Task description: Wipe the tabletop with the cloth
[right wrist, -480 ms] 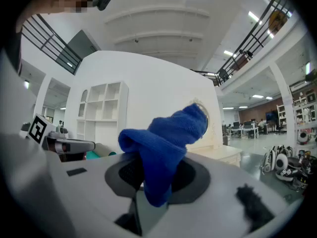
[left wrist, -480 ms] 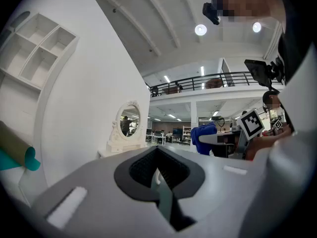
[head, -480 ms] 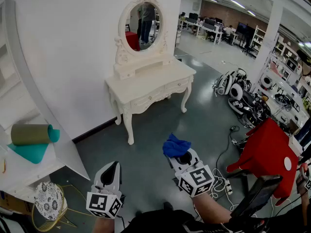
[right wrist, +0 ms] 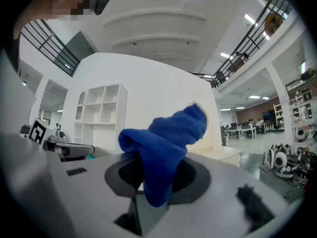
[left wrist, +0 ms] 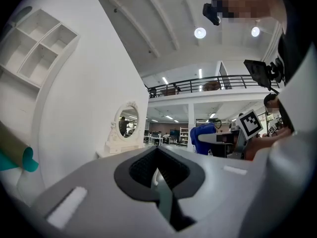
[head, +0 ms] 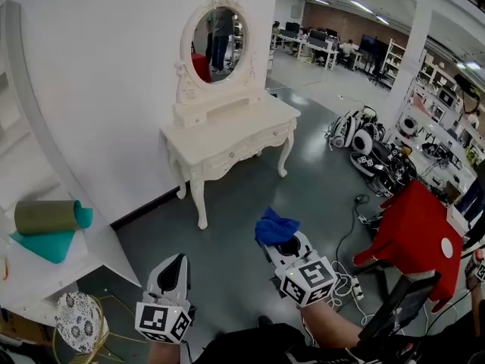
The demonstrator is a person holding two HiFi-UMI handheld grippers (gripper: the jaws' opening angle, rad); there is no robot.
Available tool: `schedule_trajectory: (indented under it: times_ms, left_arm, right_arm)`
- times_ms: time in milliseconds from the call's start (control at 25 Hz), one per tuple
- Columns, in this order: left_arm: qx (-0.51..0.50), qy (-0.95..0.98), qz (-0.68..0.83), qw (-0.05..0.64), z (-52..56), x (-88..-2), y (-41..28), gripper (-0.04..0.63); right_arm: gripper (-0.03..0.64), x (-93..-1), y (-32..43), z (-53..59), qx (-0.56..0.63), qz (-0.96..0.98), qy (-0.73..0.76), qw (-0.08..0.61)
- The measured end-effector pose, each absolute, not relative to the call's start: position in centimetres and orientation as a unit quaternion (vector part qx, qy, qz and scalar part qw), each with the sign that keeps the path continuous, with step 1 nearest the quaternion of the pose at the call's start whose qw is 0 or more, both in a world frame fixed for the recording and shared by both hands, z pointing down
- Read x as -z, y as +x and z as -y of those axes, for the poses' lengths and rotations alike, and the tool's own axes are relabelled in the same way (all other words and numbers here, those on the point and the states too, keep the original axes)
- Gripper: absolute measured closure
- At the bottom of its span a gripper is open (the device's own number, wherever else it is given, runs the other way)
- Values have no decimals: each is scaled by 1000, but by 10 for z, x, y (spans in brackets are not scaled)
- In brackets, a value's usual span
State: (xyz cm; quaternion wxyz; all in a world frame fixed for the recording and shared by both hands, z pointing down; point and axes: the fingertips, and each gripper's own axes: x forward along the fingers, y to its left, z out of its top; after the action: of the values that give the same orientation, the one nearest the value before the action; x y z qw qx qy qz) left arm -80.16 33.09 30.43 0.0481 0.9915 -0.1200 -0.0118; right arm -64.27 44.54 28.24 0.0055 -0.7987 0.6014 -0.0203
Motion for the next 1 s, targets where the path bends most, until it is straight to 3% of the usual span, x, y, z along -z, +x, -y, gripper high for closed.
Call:
schedule_trajectory:
  times_ms: [480,1000]
  left_arm:
    - [10,992,111,58,-292,-312,-800,587]
    - [7,984,169,54,-202,-299,-695,588]
  right_arm:
    - [497,-289,-637,-405,25,-606,-795,11]
    - [497,-288,-525,-306,31,-650,-758,31]
